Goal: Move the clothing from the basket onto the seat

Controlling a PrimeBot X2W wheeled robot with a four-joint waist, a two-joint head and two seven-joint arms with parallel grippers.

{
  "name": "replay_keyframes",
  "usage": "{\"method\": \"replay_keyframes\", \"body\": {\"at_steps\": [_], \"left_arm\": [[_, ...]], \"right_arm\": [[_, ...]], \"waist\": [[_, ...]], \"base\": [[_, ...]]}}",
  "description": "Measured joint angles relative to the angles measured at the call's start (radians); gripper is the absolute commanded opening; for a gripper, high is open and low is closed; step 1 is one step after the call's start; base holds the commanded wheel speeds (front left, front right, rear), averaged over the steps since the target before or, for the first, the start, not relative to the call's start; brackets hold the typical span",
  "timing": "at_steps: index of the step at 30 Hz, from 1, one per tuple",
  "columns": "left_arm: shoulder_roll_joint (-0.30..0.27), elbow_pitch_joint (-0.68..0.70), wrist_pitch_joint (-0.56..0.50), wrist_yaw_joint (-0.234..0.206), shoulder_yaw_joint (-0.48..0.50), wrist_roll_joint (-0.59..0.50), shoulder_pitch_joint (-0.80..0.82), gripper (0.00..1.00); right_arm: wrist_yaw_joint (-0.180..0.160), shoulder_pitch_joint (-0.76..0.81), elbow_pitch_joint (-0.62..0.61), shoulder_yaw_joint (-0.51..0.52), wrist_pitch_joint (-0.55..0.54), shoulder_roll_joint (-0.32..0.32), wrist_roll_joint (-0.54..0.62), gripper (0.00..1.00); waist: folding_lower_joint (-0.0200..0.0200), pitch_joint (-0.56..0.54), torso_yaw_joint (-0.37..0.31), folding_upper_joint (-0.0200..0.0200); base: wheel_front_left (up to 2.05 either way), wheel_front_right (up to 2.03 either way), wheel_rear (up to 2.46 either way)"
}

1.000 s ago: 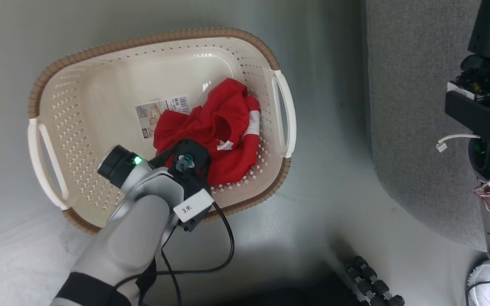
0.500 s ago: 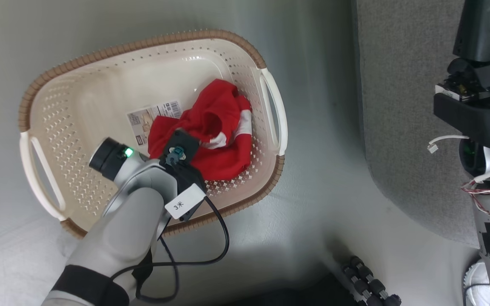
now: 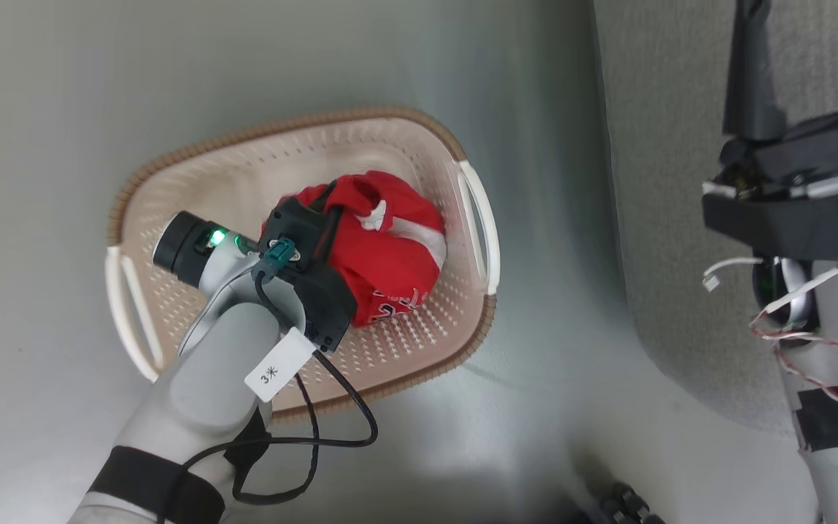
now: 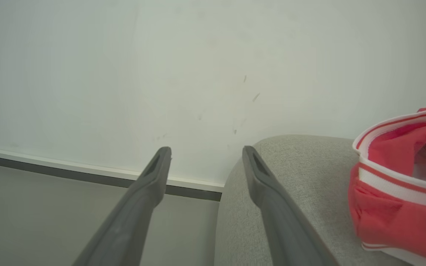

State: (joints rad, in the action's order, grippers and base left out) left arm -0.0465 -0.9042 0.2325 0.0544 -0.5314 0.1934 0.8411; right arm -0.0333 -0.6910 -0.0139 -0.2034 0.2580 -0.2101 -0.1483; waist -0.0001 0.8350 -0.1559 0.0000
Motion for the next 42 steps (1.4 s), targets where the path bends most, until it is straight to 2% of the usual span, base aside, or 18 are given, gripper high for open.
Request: {"method": "replay_keyframes", "body": {"at_steps": [15, 25, 42], "left_arm": [[0.006, 0.100, 0.016, 0.016, 0.026, 0.053, 0.010, 0.00], [0.000, 0.163, 0.017, 0.026, 0.049, 0.063, 0.015, 0.00], [-0.012, 0.220, 0.017, 0.043, 0.070, 0.105, 0.014, 0.00]], "right_arm": [[0.034, 0.084, 0.136, -0.017, 0.000, 0.019, -0.002, 1.00], [0.055, 0.113, 0.221, -0.058, 0.000, 0.062, -0.002, 1.00], [0.118, 0.163, 0.367, -0.140, -0.001, 0.086, -0.010, 1.00]], "waist": [[-0.0001, -0.184, 0.077, 0.0000], [-0.0001, -0.326, 0.125, -0.0001], [0.0000, -0.570, 0.135, -0.0002]], "base": [[0.00, 0.00, 0.00], [0.00, 0.00, 0.00], [0.00, 0.00, 0.00]]}}
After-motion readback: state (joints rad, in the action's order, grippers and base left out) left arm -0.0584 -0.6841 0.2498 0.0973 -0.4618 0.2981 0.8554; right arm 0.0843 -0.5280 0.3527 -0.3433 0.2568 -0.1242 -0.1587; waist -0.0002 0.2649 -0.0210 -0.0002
